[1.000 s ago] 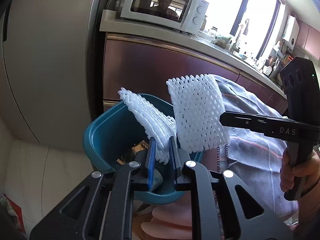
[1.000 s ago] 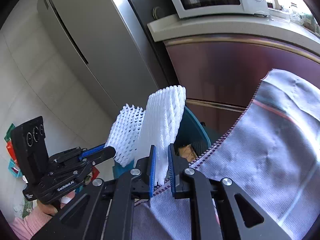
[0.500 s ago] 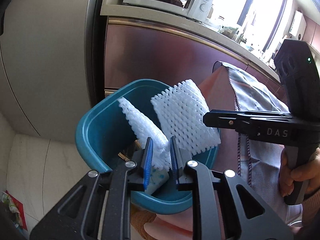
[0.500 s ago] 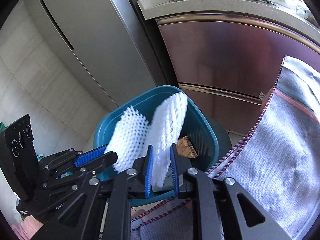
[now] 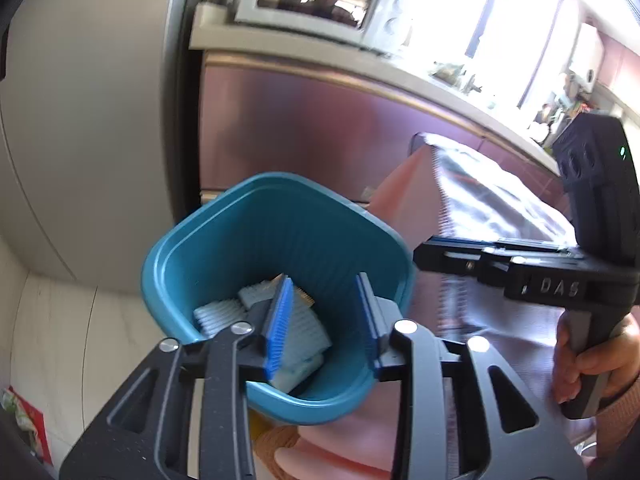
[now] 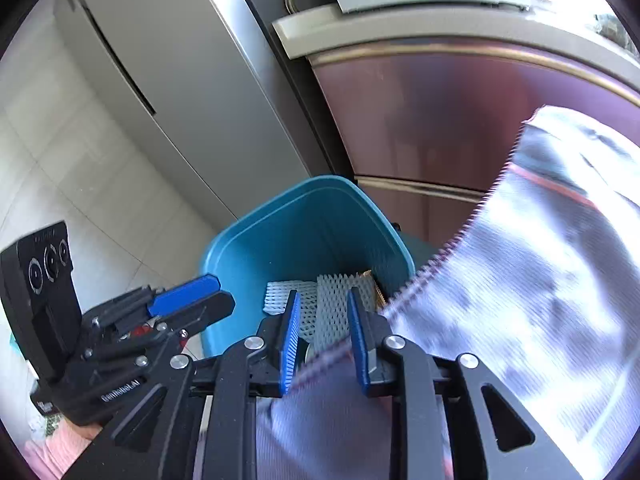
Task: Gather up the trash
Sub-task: 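Return to the table and grasp white tissues with each tool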
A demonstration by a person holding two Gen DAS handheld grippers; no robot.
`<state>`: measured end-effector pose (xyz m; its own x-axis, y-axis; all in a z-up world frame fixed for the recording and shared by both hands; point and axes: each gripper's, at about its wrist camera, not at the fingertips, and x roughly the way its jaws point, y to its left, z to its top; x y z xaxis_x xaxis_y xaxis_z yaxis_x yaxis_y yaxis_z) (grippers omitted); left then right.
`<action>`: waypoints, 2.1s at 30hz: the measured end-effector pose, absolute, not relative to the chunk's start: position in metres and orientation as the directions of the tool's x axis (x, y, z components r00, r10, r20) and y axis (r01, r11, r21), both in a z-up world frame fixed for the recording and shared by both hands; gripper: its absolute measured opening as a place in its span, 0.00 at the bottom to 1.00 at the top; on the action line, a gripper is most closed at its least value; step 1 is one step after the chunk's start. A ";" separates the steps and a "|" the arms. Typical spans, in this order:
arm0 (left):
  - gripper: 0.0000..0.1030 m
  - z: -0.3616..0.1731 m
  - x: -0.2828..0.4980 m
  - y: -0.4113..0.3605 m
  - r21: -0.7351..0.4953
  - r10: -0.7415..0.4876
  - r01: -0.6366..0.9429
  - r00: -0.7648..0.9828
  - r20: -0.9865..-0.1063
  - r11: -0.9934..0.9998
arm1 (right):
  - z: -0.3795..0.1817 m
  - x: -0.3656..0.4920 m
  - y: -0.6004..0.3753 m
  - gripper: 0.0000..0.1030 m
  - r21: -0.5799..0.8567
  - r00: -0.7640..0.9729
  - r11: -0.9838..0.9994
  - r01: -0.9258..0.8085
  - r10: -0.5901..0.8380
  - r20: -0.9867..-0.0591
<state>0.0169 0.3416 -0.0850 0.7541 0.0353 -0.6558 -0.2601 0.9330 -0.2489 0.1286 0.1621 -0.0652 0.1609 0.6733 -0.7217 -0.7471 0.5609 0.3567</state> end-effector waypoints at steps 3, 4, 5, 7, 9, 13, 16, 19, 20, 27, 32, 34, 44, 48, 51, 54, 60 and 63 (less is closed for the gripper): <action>0.41 -0.067 0.013 0.324 -0.254 0.007 -0.204 0.792 -0.610 0.945 | -0.055 0.118 0.141 0.26 0.344 0.196 0.557 -0.756 0.694 -0.693; 0.42 -0.062 0.013 0.318 -0.253 -0.003 -0.185 0.802 -0.597 0.950 | -0.050 0.115 0.132 0.27 0.340 0.208 0.557 -0.758 0.700 -0.683; 0.45 -0.056 0.013 0.310 -0.254 -0.019 -0.159 0.813 -0.581 0.954 | -0.046 0.112 0.123 0.27 0.335 0.220 0.556 -0.760 0.707 -0.672; 0.49 -0.047 0.014 0.294 -0.257 -0.060 -0.101 0.831 -0.553 0.961 | -0.037 0.105 0.103 0.28 0.325 0.252 0.563 -0.759 0.716 -0.651; 0.51 -0.038 0.017 0.276 -0.259 -0.106 -0.041 0.841 -0.530 0.965 | -0.028 0.099 0.078 0.32 0.313 0.295 0.578 -0.753 0.723 -0.625; 0.54 -0.027 0.027 0.234 -0.274 -0.222 0.090 0.837 -0.501 0.958 | -0.013 0.086 0.022 0.36 0.289 0.393 0.630 -0.721 0.714 -0.579; 0.55 -0.025 0.039 0.196 -0.280 -0.304 0.181 0.815 -0.494 0.943 | -0.008 0.077 -0.028 0.37 0.275 0.473 0.691 -0.668 0.680 -0.559; 0.56 -0.024 0.049 0.154 -0.282 -0.377 0.266 0.782 -0.497 0.922 | -0.008 0.070 -0.077 0.38 0.269 0.554 0.763 -0.587 0.621 -0.554; 0.56 -0.024 0.054 0.137 -0.279 -0.400 0.294 0.769 -0.499 0.914 | -0.009 0.068 -0.095 0.38 0.274 0.575 0.783 -0.558 0.603 -0.553; 0.57 -0.034 0.075 0.051 -0.268 -0.508 0.434 0.677 -0.533 0.860 | -0.020 0.059 -0.188 0.40 0.257 0.702 0.897 -0.360 0.442 -0.558; 0.57 -0.039 0.090 0.007 -0.252 -0.534 0.485 0.629 -0.566 0.838 | -0.031 0.052 -0.236 0.43 0.246 0.743 0.936 -0.252 0.350 -0.571; 0.57 -0.040 0.100 -0.005 -0.243 -0.534 0.495 0.614 -0.581 0.834 | -0.036 0.051 -0.248 0.45 0.238 0.750 0.946 -0.219 0.319 -0.579; 0.55 -0.056 0.147 -0.043 -0.262 -0.538 0.511 0.521 -0.663 0.818 | -0.062 0.056 -0.253 0.55 0.198 0.715 0.963 -0.185 0.270 -0.645; 0.38 -0.061 0.155 -0.048 -0.283 -0.549 0.512 0.499 -0.671 0.811 | -0.068 0.059 -0.249 0.55 0.187 0.701 0.964 -0.190 0.266 -0.662; 0.22 -0.063 0.156 -0.052 -0.283 -0.548 0.513 0.492 -0.677 0.810 | -0.070 0.061 -0.248 0.48 0.187 0.690 0.964 -0.190 0.267 -0.673; 0.13 -0.063 0.152 -0.053 -0.284 -0.547 0.512 0.491 -0.678 0.811 | -0.072 0.062 -0.247 0.28 0.187 0.674 0.963 -0.194 0.269 -0.688; 0.09 -0.057 0.138 -0.046 -0.292 -0.562 0.519 0.502 -0.657 0.804 | -0.069 0.055 -0.259 0.19 0.254 0.681 0.947 -0.199 0.320 -0.659; 0.09 -0.049 0.128 -0.038 -0.298 -0.579 0.529 0.512 -0.634 0.794 | -0.063 0.050 -0.265 0.19 0.282 0.687 0.938 -0.204 0.342 -0.641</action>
<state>0.1276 -0.0377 -0.0487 0.5124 -0.5793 -0.6339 0.5293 0.7943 -0.2981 0.0497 -0.2648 -0.0632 0.6869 0.3419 -0.6412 -0.2038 0.9376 0.2817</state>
